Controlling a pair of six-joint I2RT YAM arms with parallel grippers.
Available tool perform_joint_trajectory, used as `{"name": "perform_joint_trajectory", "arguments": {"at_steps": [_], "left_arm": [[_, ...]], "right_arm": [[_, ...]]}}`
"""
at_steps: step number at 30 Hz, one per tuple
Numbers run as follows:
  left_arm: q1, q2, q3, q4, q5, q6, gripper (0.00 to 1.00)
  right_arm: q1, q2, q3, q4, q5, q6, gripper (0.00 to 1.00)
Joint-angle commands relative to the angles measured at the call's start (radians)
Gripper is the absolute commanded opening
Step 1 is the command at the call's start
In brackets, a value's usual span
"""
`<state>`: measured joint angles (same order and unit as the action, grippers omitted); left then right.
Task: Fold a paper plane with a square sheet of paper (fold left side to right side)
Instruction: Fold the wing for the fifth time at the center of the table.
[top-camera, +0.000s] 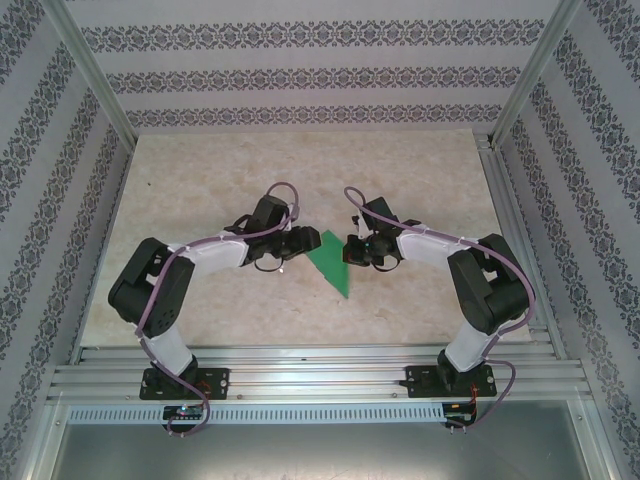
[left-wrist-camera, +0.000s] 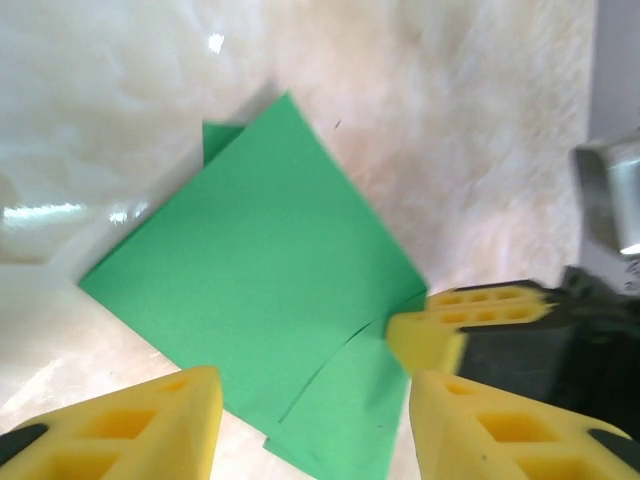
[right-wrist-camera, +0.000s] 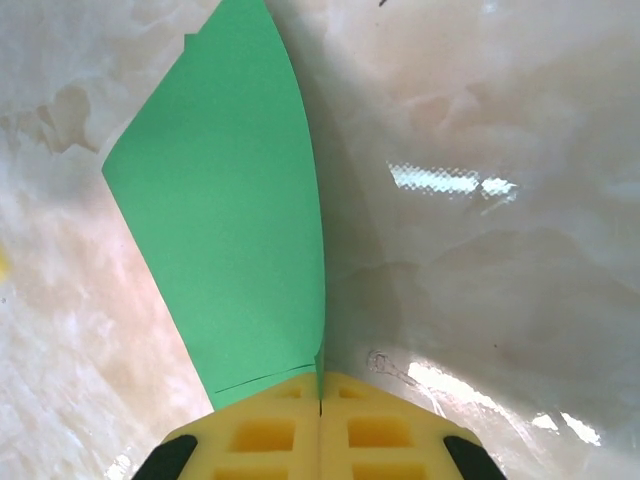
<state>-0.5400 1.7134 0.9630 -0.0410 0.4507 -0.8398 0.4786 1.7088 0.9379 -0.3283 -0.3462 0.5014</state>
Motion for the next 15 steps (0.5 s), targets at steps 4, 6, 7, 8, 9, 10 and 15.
{"name": "perform_joint_trajectory", "arguments": {"at_steps": [4,6,7,8,9,10,15], "left_arm": [[-0.021,0.041,0.046,-0.001,0.141,-0.052,0.41],[-0.036,0.068,0.051,0.002,0.156,-0.053,0.33],[-0.043,0.079,0.05,0.01,0.16,-0.055,0.3],[-0.053,0.09,0.046,0.017,0.16,-0.061,0.27],[-0.06,0.101,0.036,0.038,0.163,-0.071,0.24],[-0.068,0.113,0.027,0.059,0.165,-0.084,0.22],[-0.094,0.167,0.009,0.091,0.162,-0.095,0.16]], "right_arm": [[0.02,-0.008,0.028,-0.022,0.041,-0.024,0.05],[0.022,-0.006,0.031,-0.021,0.042,-0.022,0.06],[0.022,-0.006,0.031,-0.023,0.044,-0.022,0.06],[0.025,-0.006,0.033,-0.022,0.044,-0.021,0.06],[0.025,-0.006,0.033,-0.024,0.044,-0.021,0.06],[0.025,-0.006,0.035,-0.025,0.044,-0.021,0.07],[0.026,-0.009,0.039,-0.026,0.024,-0.015,0.09]]}}
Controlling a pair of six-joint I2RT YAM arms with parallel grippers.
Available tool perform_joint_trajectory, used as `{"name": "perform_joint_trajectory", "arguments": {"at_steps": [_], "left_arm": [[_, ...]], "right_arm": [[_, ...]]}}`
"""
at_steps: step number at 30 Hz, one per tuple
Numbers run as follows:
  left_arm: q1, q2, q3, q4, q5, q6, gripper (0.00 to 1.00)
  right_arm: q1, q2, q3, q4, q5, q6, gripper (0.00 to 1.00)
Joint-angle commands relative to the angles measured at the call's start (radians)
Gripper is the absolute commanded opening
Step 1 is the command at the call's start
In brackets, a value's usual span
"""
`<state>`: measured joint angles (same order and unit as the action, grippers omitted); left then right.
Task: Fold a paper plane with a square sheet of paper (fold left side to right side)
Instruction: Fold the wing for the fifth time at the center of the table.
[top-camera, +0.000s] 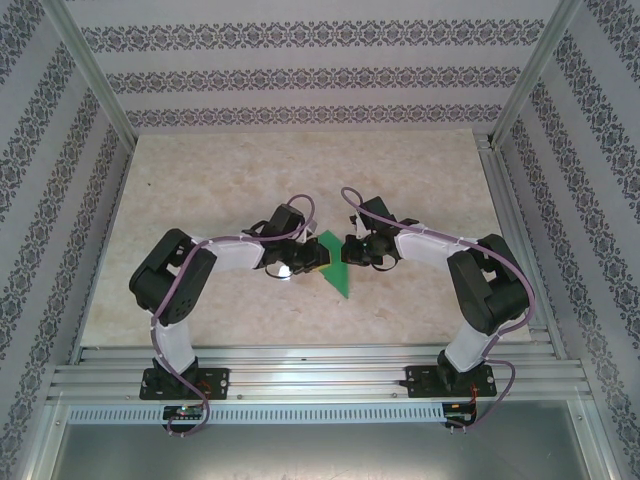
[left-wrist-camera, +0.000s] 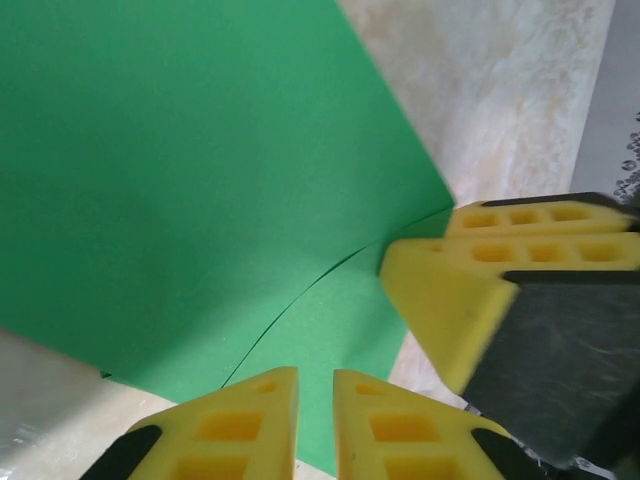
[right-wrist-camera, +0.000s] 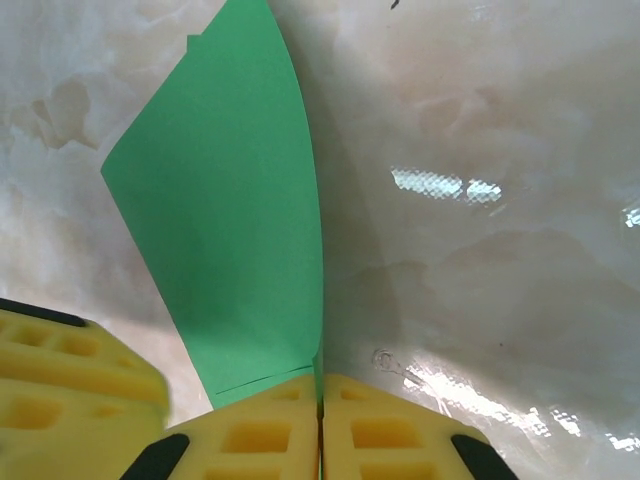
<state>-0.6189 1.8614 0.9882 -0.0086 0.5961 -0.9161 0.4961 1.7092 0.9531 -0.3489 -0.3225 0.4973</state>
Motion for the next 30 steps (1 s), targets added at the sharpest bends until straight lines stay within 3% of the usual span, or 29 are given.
{"name": "perform_joint_trajectory", "arguments": {"at_steps": [1,10,17,23,30], "left_arm": [[-0.015,0.025,-0.017,0.053,0.008,-0.014,0.15],[-0.016,0.075,-0.023,0.037,-0.028,0.008,0.1],[-0.016,0.093,-0.021,0.017,-0.058,0.024,0.1],[-0.015,0.097,-0.022,0.008,-0.07,0.029,0.09],[-0.015,0.097,-0.016,-0.004,-0.073,0.038,0.08]], "right_arm": [[0.009,-0.011,0.023,-0.005,-0.003,-0.009,0.11],[0.009,-0.042,-0.004,0.048,-0.097,0.035,0.26],[0.01,-0.055,0.009,-0.044,-0.033,0.0,0.33],[0.035,-0.041,-0.008,-0.047,-0.012,0.003,0.33],[0.071,-0.032,-0.002,-0.085,0.065,-0.011,0.22]]}}
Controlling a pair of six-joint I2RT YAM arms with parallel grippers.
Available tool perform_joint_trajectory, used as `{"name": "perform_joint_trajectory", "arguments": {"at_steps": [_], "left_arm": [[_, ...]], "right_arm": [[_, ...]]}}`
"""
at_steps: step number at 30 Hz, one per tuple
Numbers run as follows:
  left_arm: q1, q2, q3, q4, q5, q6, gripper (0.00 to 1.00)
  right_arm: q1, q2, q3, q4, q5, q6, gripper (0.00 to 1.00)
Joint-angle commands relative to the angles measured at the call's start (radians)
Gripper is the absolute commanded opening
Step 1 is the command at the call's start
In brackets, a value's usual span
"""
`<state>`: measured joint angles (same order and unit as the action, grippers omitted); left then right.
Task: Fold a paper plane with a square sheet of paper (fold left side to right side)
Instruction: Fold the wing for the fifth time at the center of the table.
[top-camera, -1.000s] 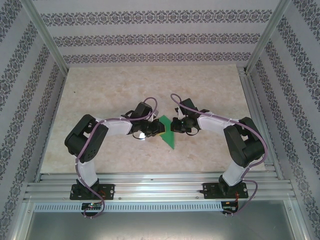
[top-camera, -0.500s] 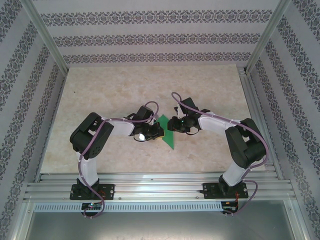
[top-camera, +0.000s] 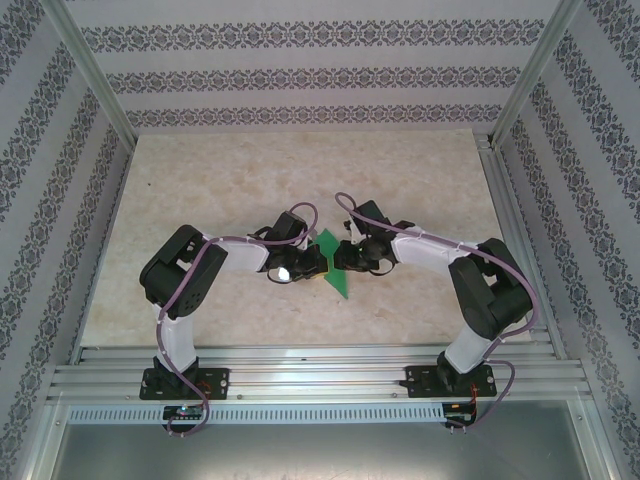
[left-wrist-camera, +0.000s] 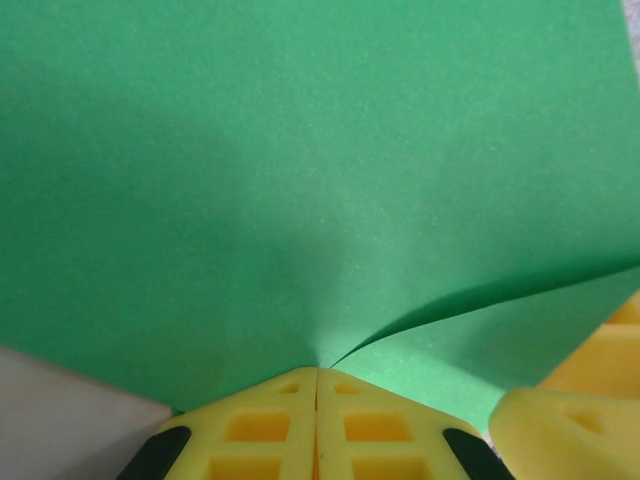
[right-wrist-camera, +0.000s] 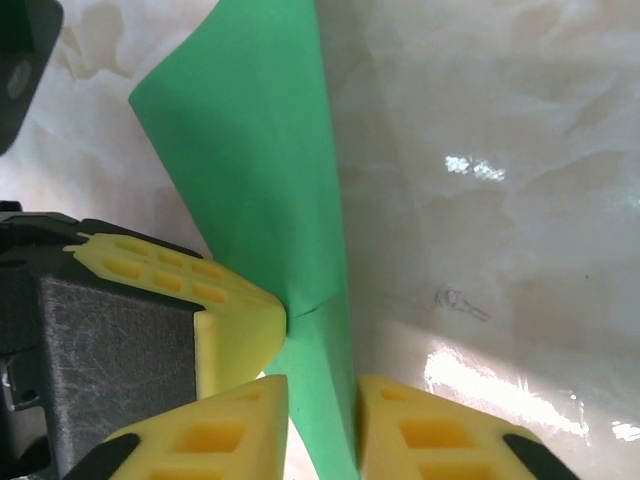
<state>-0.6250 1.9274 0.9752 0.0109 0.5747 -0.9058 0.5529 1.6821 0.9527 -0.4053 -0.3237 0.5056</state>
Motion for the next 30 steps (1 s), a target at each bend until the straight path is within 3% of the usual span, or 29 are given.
{"name": "perform_joint_trajectory", "arguments": {"at_steps": [1,9,12,17,23,30], "left_arm": [[-0.008,0.032,-0.003,-0.024,-0.052,0.026,0.08],[-0.009,0.034,-0.003,-0.028,-0.055,0.028,0.08],[-0.009,0.035,-0.002,-0.027,-0.054,0.029,0.08],[-0.009,0.033,0.001,-0.029,-0.055,0.03,0.08],[-0.009,0.035,0.004,-0.032,-0.054,0.031,0.07],[-0.009,0.036,0.007,-0.034,-0.054,0.035,0.07]], "right_arm": [[0.021,-0.007,0.003,-0.044,0.087,-0.024,0.22],[0.069,0.003,0.04,-0.117,0.198,-0.073,0.04],[0.078,-0.002,0.042,-0.122,0.209,-0.077,0.04],[0.079,-0.03,0.011,-0.068,0.147,-0.052,0.22],[0.08,-0.07,-0.037,0.001,0.108,-0.021,0.29],[0.079,-0.065,-0.043,0.046,0.069,-0.015,0.29]]}}
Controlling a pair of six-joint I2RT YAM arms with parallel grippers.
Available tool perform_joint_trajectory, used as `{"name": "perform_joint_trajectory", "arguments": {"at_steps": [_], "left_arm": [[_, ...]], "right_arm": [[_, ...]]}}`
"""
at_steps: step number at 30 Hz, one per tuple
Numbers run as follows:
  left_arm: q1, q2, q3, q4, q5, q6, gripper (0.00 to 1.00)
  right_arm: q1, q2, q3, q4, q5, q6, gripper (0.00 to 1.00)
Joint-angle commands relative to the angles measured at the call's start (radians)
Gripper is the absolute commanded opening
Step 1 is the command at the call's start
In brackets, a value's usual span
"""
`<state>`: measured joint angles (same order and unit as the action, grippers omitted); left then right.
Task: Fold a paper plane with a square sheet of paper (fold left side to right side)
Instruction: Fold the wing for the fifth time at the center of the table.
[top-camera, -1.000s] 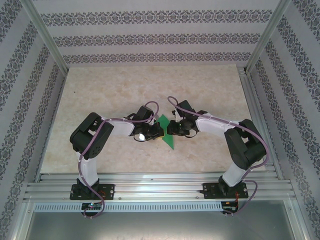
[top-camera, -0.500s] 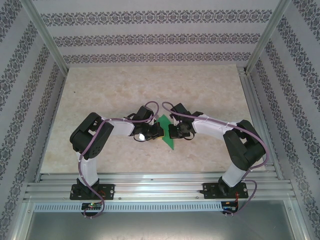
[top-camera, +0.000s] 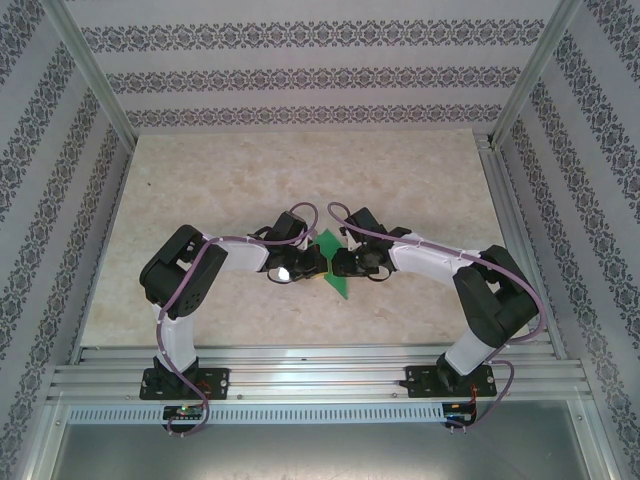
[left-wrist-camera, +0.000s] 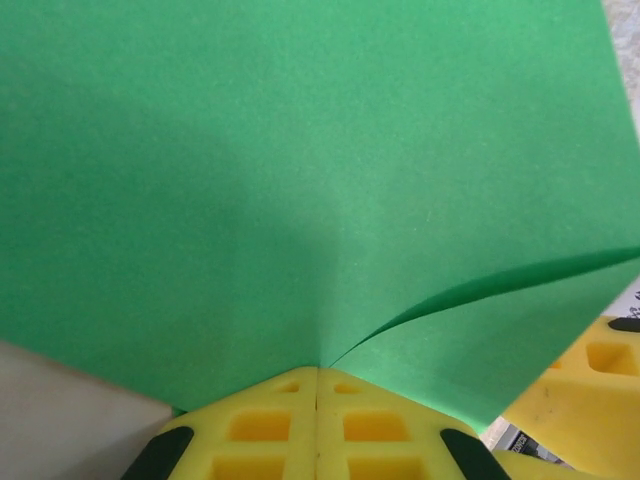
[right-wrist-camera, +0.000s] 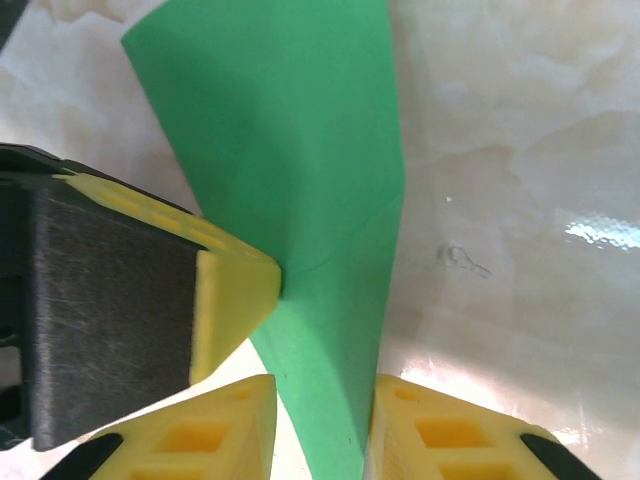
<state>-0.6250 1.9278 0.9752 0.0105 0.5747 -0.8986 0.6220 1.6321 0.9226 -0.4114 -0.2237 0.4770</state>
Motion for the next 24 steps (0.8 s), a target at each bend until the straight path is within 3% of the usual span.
{"name": "perform_joint_trajectory", "arguments": {"at_steps": [1,9,17,24], "left_arm": [[-0.01,0.036,0.008,-0.033,-0.055,0.027,0.07],[-0.01,0.038,0.015,-0.042,-0.056,0.03,0.06],[-0.009,0.042,0.014,-0.043,-0.058,0.03,0.06],[-0.009,0.043,0.016,-0.038,-0.056,0.027,0.05]], "right_arm": [[0.012,-0.017,-0.017,0.061,-0.033,0.015,0.28],[0.018,-0.003,-0.033,0.082,-0.032,0.02,0.21],[0.062,0.027,0.012,-0.04,0.178,-0.051,0.05],[0.129,0.054,0.039,-0.094,0.297,-0.102,0.05]]}}
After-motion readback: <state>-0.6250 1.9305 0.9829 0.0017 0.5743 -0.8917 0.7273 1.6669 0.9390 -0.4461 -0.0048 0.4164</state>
